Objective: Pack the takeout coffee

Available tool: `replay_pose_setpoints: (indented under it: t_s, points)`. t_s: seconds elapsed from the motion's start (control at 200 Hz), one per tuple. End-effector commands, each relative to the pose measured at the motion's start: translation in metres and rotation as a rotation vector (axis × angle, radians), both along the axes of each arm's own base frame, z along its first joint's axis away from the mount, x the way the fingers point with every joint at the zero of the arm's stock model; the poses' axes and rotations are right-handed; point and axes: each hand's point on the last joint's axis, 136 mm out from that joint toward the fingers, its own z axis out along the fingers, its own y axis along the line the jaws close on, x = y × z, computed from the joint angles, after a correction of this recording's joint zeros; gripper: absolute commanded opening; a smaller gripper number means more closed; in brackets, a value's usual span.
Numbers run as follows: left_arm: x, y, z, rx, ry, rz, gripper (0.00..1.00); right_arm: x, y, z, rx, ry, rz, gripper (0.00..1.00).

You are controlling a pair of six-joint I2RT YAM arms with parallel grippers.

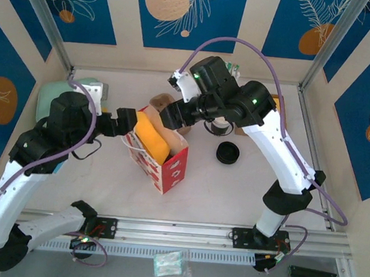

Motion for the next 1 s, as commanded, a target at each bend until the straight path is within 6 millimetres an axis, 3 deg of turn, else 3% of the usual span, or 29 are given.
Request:
replay_pose_setpoints:
  t_s: [0.0, 0.21, 0.525, 0.715, 0.995]
  points:
    - [0.012, 0.003, -0.004, 0.057, 0.014, -0.001, 0.99, -0.002, 0.011, -0.006, 0.022, 0.041, 0.020, 0.58]
    - [0.036, -0.008, -0.021, 0.040, 0.092, -0.051, 1.00, -0.001, 0.007, -0.013, 0.016, 0.047, 0.007, 0.58]
    - [0.057, -0.027, -0.044, 0.030, 0.167, -0.111, 0.99, 0.004, -0.033, -0.002, 0.088, 0.048, -0.086, 0.57]
    - [0.060, -0.045, -0.047, -0.038, 0.186, -0.176, 0.99, 0.006, -0.051, 0.007, 0.125, 0.040, -0.122, 0.57]
    - [0.052, -0.076, -0.052, -0.167, 0.242, -0.314, 0.99, 0.010, -0.062, 0.016, 0.152, 0.024, -0.148, 0.57]
